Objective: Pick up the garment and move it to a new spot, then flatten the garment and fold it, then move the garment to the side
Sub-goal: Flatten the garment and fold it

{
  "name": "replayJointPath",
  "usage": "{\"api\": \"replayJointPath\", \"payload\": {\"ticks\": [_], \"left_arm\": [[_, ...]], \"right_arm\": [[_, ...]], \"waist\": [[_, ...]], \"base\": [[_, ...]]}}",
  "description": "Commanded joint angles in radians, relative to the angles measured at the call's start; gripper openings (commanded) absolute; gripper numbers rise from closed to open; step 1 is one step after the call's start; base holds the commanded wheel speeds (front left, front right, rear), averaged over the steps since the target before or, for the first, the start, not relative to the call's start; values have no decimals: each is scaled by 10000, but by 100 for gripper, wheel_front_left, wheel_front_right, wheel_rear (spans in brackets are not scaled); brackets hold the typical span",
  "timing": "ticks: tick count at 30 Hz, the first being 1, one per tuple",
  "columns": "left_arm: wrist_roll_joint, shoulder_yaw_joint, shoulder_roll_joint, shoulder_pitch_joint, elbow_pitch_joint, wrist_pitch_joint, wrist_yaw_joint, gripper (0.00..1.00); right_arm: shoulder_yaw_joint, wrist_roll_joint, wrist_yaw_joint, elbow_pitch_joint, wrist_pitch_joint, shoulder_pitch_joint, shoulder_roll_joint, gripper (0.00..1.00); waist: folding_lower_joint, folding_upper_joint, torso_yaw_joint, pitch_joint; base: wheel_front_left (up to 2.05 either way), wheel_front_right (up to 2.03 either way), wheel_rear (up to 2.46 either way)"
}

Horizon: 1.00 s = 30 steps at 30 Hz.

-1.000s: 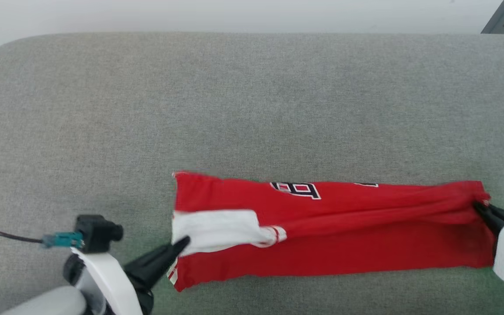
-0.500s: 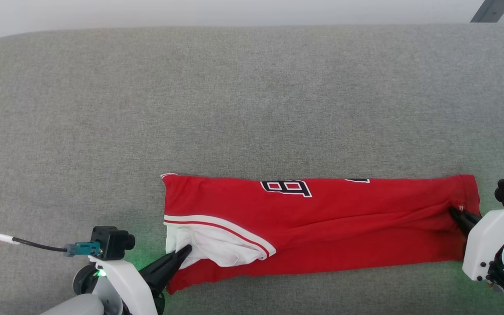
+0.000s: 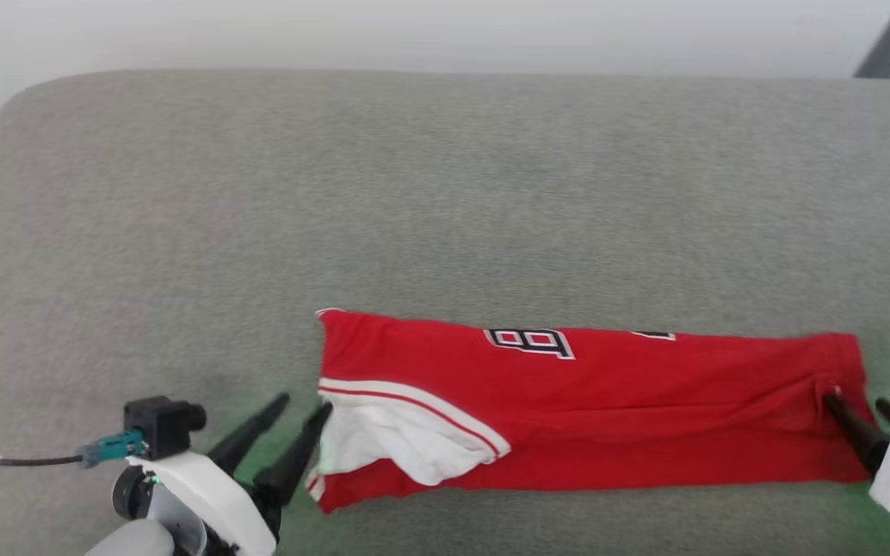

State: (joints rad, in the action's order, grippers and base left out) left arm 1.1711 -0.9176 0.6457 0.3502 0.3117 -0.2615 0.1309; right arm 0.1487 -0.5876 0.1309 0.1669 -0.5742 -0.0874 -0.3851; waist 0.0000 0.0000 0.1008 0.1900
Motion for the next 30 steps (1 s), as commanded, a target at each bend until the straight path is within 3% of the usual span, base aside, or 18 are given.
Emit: {"api": "replayJointPath", "payload": {"ticks": [1, 9, 16, 18, 20, 23, 30], "left_arm": [[-290, 384, -170, -226, 93, -48, -17, 100], [-3192, 3613, -2087, -1503, 711, -49, -22, 100], [-6732, 6002, -3345, -2366, 18, -49, -15, 100], [-7624, 6545, -3655, -2612, -333, -49, -14, 100], [-8397, 6983, -3973, -2816, -789, -49, -13, 100], [-9235, 7272, -4181, -3055, -1338, -49, -21, 100], [-9573, 7378, -4262, -3375, -1896, -49, -18, 100]], "right_arm": [[67, -75, -4, 139, -73, 61, 34, 100], [494, -216, -4, 1553, -313, -207, 29, 100], [460, -371, -2, 2140, -728, -228, 20, 100], [435, -423, -2, 2245, -838, -216, 42, 46], [438, -448, -2, 2313, -905, -215, 41, 1], [488, -432, -16, 2382, -917, -241, 48, 0], [718, -514, -29, 2390, -637, -557, -57, 0]], "waist": [[0, 0, 215, -12], [0, 0, 983, 27], [0, 0, 1376, -33], [0, 0, 1423, -49], [0, 0, 1453, -56], [0, 0, 1447, -56], [0, 0, 1133, -108]], "base": [[0, 0, 0], [0, 0, 0], [0, 0, 0], [0, 0, 0], [0, 0, 0], [0, 0, 0], [0, 0, 0]]}}
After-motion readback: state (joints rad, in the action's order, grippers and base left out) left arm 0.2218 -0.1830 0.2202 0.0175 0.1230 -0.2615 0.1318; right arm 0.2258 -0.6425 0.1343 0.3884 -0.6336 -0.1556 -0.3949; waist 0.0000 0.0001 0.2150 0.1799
